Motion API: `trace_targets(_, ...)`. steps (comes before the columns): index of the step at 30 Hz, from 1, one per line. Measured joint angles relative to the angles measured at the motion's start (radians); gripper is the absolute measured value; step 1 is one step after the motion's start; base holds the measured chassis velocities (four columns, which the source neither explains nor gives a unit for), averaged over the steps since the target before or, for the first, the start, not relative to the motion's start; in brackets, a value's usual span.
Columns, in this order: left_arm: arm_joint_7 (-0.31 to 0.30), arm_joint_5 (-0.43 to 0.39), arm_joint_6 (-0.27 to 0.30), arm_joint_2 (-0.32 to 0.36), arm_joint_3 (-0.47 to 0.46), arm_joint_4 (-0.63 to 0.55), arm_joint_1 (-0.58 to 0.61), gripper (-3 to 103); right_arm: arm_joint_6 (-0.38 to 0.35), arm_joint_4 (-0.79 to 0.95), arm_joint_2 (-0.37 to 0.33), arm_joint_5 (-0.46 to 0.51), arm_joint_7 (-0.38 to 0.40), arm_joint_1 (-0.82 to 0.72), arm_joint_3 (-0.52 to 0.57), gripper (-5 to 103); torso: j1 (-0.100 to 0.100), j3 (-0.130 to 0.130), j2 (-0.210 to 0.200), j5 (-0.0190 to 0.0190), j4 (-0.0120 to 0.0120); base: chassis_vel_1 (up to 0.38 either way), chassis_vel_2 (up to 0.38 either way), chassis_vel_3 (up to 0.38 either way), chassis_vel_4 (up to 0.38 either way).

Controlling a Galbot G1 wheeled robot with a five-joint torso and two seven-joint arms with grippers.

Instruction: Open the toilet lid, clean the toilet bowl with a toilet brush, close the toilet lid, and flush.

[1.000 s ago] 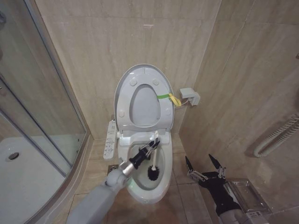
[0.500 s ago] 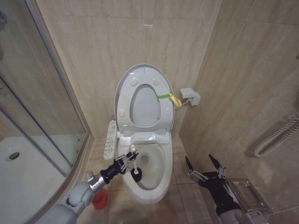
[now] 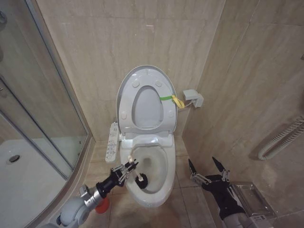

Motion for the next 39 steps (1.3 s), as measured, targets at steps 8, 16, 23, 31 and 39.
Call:
trace_targets(8,-0.054,0.056,-0.014,0.042,-0.084,-0.038,-0.016,16,0.0,0.0,0.0,0.0,0.0,0.0,0.0,100,0.0,0.0,0.0,0.0002,-0.0004,0.0,0.0,0.0,0.0)
trace_targets(16,-0.08,0.071,-0.015,0.087,-0.131,-0.124,0.008,16,0.0,0.0,0.0,0.0,0.0,0.0,0.0,100,0.0,0.0,0.0,0.0,-0.0002,0.0,0.0,0.0,0.0)
trace_targets(23,-0.108,0.031,0.013,0.123,-0.194,-0.25,0.077,16,0.0,0.0,0.0,0.0,0.0,0.0,0.0,100,0.0,0.0,0.0,0.0001,-0.0002,0.0,0.0,0.0,0.0)
trace_targets(31,-0.135,0.045,0.05,0.108,-0.346,-0.404,0.241,16,0.0,0.0,0.0,0.0,0.0,0.0,0.0,100,0.0,0.0,0.0,0.0001,-0.0003,0.0,0.0,0.0,0.0)
trace_targets(39,-0.186,0.141,0.081,-0.026,-0.546,-0.59,0.515,16,0.0,0.0,0.0,0.0,0.0,0.0,0.0,100,0.0,0.0,0.0,0.0001,0.0001,0.0,0.0,0.0,0.0)
